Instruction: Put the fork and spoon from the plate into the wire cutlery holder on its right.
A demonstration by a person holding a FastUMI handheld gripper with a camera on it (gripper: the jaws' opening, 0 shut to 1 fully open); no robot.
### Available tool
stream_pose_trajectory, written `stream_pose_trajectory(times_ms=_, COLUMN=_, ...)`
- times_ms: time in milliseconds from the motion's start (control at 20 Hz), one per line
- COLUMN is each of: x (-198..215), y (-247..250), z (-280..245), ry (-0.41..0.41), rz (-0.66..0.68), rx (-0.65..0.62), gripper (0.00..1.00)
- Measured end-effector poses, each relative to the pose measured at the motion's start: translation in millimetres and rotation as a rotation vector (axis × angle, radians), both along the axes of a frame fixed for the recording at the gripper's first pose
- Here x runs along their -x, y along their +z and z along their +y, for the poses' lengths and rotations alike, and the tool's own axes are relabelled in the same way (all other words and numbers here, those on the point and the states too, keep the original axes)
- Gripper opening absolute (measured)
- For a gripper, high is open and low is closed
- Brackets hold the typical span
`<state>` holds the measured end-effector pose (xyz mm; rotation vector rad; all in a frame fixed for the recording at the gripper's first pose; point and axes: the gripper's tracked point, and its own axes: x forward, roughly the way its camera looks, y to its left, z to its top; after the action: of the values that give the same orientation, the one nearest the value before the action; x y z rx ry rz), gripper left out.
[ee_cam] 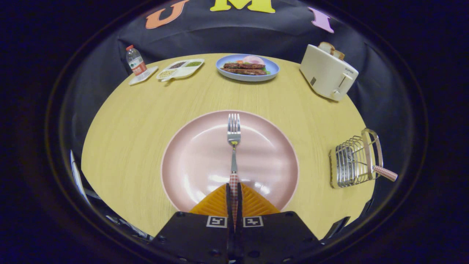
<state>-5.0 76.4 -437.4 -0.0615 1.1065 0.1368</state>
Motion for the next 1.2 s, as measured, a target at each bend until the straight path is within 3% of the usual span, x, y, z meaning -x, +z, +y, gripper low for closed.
stream_pose_trajectory(times_ms=300, x=11, y=43, z=-39, ry=0.014, rz=0.032, rx=-0.029, gripper=0.01)
stream_pose_trajectory(times_ms=650, x=19, y=109, z=-121, ry=0.03, rz=0.089, rx=-0.071, gripper=0.01)
stream_pose_trajectory(times_ms=900, x=24, y=144, z=-172, ry=0.135, rz=0.114, rx=-0.074, gripper=0.01)
stream_pose_trajectory(times_ms=1200, x=47, y=165, z=-232, ry=0.239, rz=0.333, rx=-0.073, gripper=0.01)
